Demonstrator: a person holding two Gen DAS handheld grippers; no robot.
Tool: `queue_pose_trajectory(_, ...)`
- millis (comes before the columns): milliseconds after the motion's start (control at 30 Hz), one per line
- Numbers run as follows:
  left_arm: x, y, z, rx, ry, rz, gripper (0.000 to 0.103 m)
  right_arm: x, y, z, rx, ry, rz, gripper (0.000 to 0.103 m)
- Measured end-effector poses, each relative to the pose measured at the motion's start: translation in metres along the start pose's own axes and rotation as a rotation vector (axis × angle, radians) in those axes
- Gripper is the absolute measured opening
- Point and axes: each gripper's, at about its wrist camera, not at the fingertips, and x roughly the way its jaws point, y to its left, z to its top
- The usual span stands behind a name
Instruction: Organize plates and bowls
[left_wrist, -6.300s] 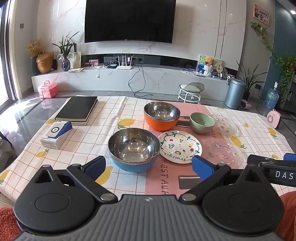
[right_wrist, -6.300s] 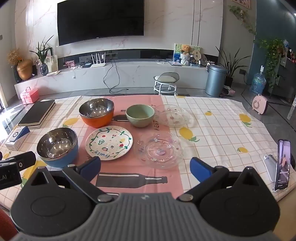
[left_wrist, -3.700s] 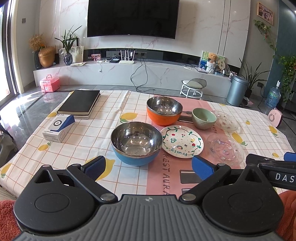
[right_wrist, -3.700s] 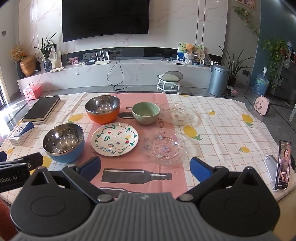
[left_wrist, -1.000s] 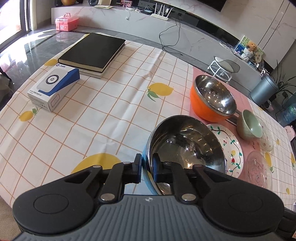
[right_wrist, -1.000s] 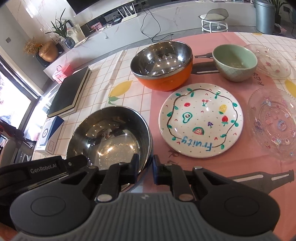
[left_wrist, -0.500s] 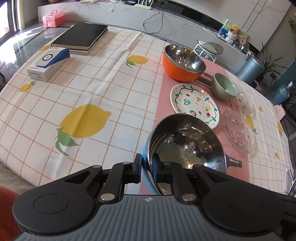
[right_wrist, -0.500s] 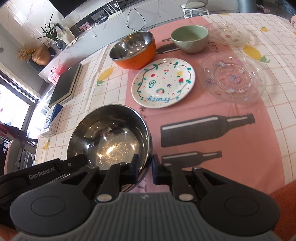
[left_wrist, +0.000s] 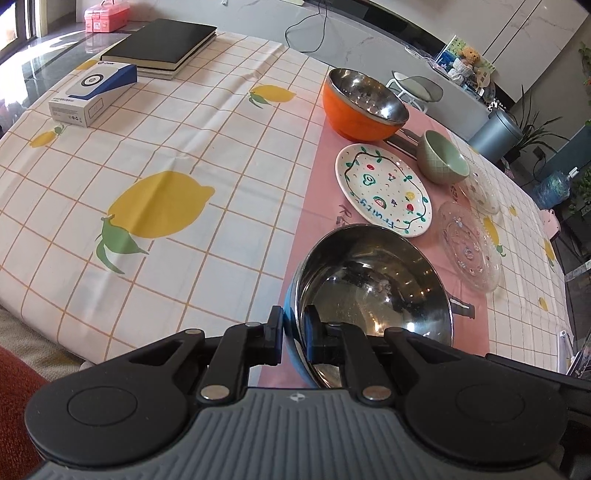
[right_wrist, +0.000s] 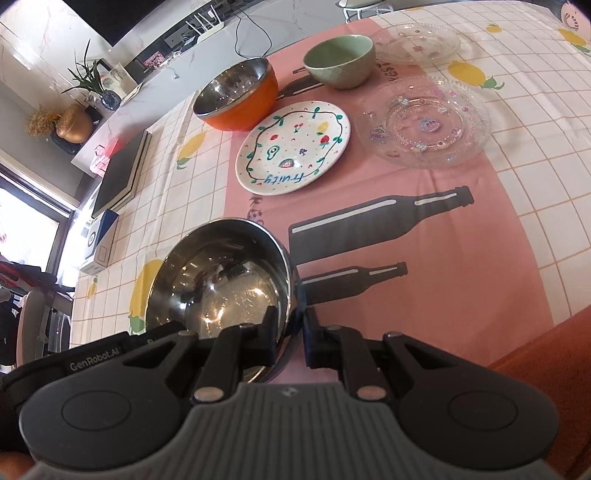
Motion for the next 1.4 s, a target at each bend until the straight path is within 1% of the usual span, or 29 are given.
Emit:
queue_pose_trajectory(367,0.010,0.002,0.000,-0.009,0.010,0.000,0.012,0.009,-0.002,0.002,0.009,0.014,-0.001,0.012)
queue_pose_trajectory(733,0.014,0.003,0.003,-0.016,0.005,0.008,0.011,0.013,0.000,0.002,-0.003,0.006,-0.007,0.012)
queue_pose_trajectory(800,0.014,0.004,0.003,-0.020,0.004,0.012,0.014,0.013,0.001,0.001,-0.009,0.008,-0.006,0.013)
queue_pose_trajectory(833,0.014,0.004,0.004,-0.023,0.000,0.014,0.025,0.013,0.001,0.001,-0.014,0.009,0.001,0.016)
queue_pose_trajectory(867,0.012,0.005,0.005,-0.027,-0.006,0.014,0.030,0.012,0.002,0.001,-0.022,0.007,0.000,0.017)
queue_pose_trajectory(900,0.010,0.005,0.006,-0.030,-0.014,0.011,0.042,0.012,0.004,0.001,-0.032,0.004,-0.012,0.019)
queue_pose_trajectory(933,0.008,0.006,0.006,-0.032,-0.024,0.005,0.050,0.011,0.005,0.000,-0.046,-0.002,-0.025,0.033)
queue_pose_trajectory(967,0.005,0.006,0.008,-0.031,-0.034,-0.001,0.053,0.009,0.006,0.000,-0.059,-0.012,-0.036,0.039)
queue_pose_trajectory(1033,-0.001,0.005,0.010,-0.029,-0.054,-0.002,0.055,0.004,0.006,-0.001,-0.074,-0.030,-0.048,0.039)
queue_pose_trajectory(1200,-0.019,0.000,0.019,-0.002,-0.109,-0.001,0.056,-0.015,0.003,0.004,-0.081,-0.073,-0.045,0.044)
queue_pose_trajectory(1300,-0.030,-0.006,0.029,0.016,-0.135,-0.024,0.056,-0.028,0.004,0.010,-0.093,-0.110,-0.049,0.045)
queue_pose_trajectory(1400,-0.039,-0.010,0.040,0.031,-0.155,-0.062,0.056,-0.040,0.002,0.020,-0.094,-0.142,-0.051,0.045)
